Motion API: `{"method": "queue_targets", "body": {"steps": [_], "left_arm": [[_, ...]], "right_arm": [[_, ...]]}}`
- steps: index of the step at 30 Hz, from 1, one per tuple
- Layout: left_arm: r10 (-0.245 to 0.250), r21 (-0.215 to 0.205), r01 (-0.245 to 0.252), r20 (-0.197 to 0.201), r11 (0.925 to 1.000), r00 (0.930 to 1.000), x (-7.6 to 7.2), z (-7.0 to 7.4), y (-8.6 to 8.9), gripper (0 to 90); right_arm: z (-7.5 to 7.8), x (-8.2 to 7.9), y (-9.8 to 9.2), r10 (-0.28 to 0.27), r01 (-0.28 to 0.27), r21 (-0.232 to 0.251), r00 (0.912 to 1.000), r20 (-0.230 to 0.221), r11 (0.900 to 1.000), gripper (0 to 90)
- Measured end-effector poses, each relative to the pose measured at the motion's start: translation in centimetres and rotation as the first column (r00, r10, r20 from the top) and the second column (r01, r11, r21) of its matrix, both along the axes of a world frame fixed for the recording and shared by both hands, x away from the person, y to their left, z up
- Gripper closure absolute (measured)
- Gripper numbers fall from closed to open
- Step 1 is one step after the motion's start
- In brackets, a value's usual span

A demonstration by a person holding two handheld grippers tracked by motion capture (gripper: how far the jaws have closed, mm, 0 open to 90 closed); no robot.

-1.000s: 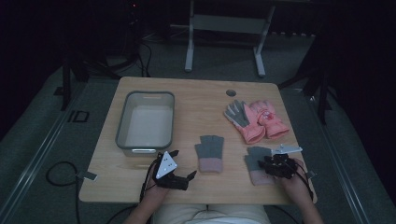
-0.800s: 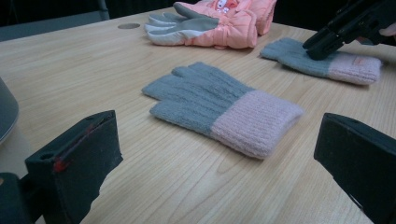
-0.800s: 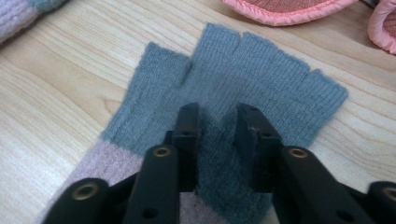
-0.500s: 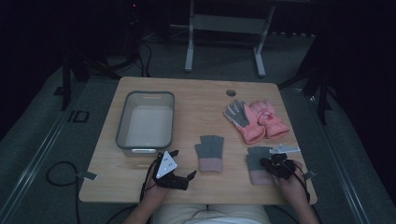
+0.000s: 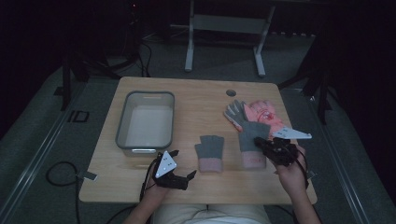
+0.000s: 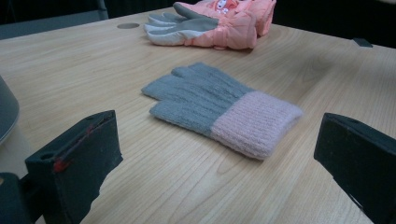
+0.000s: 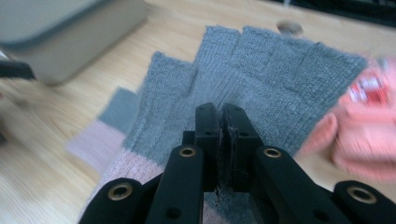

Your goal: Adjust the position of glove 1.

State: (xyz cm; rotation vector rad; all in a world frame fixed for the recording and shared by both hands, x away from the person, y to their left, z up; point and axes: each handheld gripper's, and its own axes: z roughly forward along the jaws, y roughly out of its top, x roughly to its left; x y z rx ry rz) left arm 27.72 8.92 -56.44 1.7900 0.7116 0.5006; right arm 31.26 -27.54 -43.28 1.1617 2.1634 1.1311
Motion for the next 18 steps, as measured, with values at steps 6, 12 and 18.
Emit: {"method": "queue_targets", "body": {"steps": [6, 12, 18], "left_arm": [[-0.001, 0.001, 0.001, 0.002, 1.0, 1.0, 0.0, 0.0, 0.0, 0.0], [-0.003, 0.002, 0.003, 0.001, 1.0, 1.0, 0.0, 0.0, 0.0, 0.0], [-0.009, -0.005, 0.009, -0.003, 0.9999, 1.0, 0.0, 0.0, 0.1, 0.0]], "right_arm": [[0.8, 1.3, 3.8, 0.06, -0.06, 0.036, 0.9982, 0.0, 0.998, 85.5], [-0.4, 2.6, 7.2, 0.082, -0.08, 0.048, 0.9955, -0.047, 0.996, 85.5], [-2.5, 3.1, 9.8, 0.089, -0.085, 0.043, 0.9918, -0.092, 0.995, 85.5]]}}
